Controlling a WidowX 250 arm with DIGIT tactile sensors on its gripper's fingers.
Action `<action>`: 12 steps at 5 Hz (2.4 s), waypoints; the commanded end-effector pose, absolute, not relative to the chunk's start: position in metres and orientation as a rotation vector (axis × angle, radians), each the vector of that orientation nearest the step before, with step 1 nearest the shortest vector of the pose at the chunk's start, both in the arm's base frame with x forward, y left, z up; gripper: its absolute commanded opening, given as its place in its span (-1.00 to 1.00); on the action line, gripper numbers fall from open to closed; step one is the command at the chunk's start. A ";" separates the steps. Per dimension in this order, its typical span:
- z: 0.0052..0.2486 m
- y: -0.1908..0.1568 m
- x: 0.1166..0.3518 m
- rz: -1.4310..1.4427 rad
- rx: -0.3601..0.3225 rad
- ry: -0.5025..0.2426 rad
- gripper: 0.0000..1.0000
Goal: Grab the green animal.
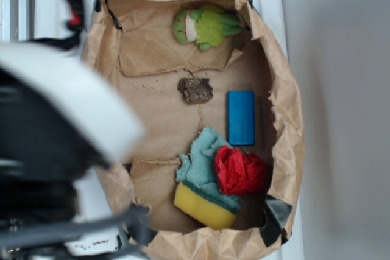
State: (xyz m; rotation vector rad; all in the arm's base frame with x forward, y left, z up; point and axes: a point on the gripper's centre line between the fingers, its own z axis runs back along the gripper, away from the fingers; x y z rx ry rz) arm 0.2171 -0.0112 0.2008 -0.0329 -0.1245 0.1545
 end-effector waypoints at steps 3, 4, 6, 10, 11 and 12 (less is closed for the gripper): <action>0.142 0.062 0.317 0.159 -0.031 -0.193 1.00; 0.130 0.068 0.320 0.170 0.001 -0.187 1.00; 0.130 0.068 0.320 0.170 0.001 -0.187 1.00; 0.093 0.087 0.306 0.145 0.114 -0.220 1.00; 0.093 0.096 0.312 0.158 0.140 -0.256 1.00; 0.090 0.109 0.327 0.201 0.184 -0.254 1.00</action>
